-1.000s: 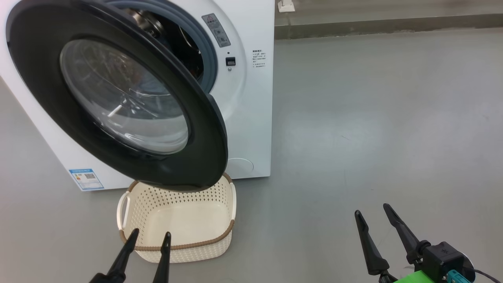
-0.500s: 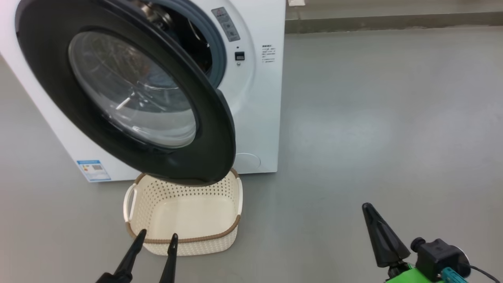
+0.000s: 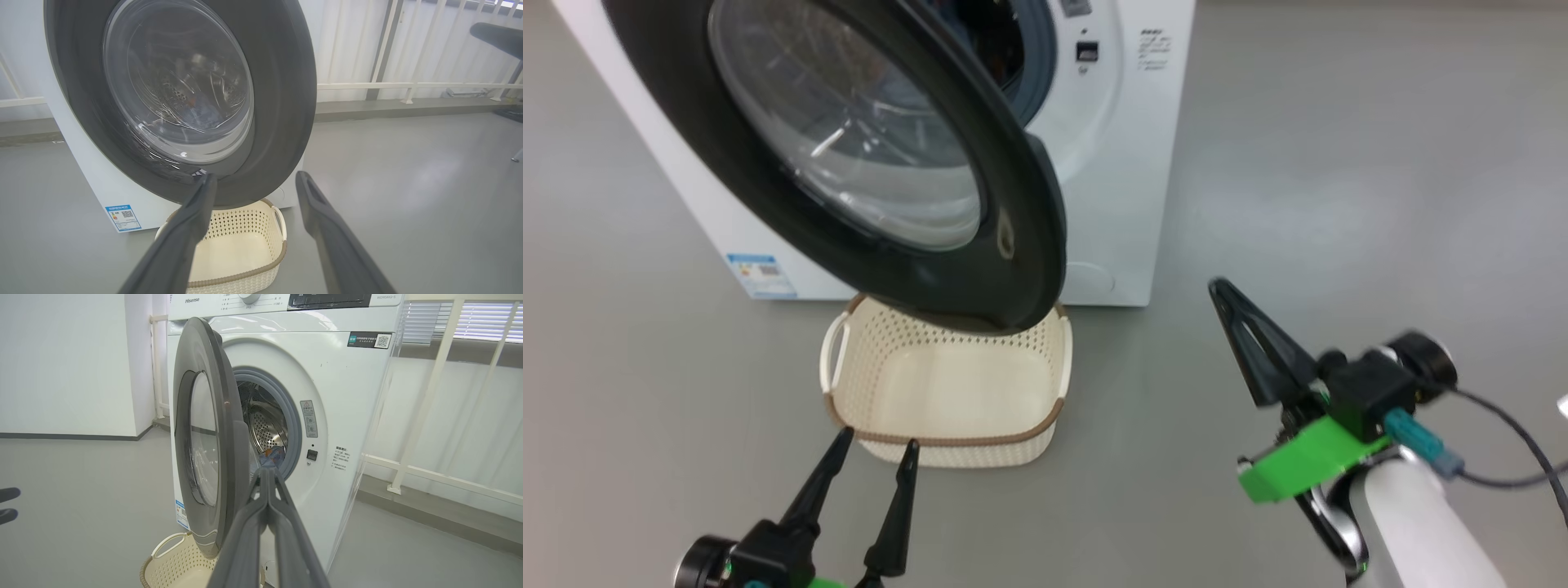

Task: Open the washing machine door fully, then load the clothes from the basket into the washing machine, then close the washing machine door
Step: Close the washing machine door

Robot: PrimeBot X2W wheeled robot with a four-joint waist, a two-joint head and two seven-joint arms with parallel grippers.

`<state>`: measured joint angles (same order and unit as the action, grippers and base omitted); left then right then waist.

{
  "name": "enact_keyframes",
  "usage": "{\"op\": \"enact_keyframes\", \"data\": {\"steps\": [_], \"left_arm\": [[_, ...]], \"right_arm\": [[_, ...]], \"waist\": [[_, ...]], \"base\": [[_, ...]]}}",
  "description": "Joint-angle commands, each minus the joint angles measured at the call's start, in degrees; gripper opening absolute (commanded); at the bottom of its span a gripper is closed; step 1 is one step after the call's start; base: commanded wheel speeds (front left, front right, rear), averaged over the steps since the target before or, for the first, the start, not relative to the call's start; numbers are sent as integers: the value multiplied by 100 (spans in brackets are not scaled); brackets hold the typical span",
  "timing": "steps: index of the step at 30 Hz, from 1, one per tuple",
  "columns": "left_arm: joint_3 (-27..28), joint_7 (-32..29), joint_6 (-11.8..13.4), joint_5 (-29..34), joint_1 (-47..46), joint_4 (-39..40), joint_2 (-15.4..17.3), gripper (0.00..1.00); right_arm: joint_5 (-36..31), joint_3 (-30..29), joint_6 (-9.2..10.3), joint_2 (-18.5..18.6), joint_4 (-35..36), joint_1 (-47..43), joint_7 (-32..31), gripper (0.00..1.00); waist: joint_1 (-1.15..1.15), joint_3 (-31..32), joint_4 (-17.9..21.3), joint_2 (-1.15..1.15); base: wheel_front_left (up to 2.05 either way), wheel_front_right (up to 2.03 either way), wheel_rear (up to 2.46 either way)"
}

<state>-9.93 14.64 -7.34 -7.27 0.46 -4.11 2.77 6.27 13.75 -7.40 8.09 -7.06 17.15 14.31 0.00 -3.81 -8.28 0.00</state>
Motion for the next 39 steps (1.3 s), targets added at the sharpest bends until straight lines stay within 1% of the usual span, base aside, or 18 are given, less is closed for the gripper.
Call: {"op": "enact_keyframes", "data": {"steps": [1,9,14,18,25,30,39], "left_arm": [[150,36,-14,-41,-264,113,27,100],[-94,36,-11,-214,-598,77,13,100],[-266,36,68,-359,-731,50,12,100],[-353,36,110,-428,-806,55,11,100],[-521,36,199,-554,-933,99,11,100],[-595,36,247,-610,-974,122,11,100],[-688,36,314,-675,-1062,144,11,100]], "right_arm": [[63,196,-9,16,84,262,69,0],[415,1008,-9,471,-469,1375,69,0],[613,1538,-9,670,-739,1781,69,0],[737,1808,-9,755,-939,2015,69,0],[824,1906,-9,864,-1256,2327,69,0],[829,1911,-9,926,-1397,2451,69,0],[800,1632,-9,992,-1687,2602,69,0]], "waist": [[0,-323,-311,0],[0,-836,-812,0],[0,-1003,-1084,0],[0,-1108,-1258,0],[0,-1326,-1511,0],[0,-1445,-1610,0],[0,-1638,-1737,0]], "base": [[0,0,0],[0,0,0],[0,0,0],[0,0,0],[0,0,0],[0,0,0],[0,0,0]]}}
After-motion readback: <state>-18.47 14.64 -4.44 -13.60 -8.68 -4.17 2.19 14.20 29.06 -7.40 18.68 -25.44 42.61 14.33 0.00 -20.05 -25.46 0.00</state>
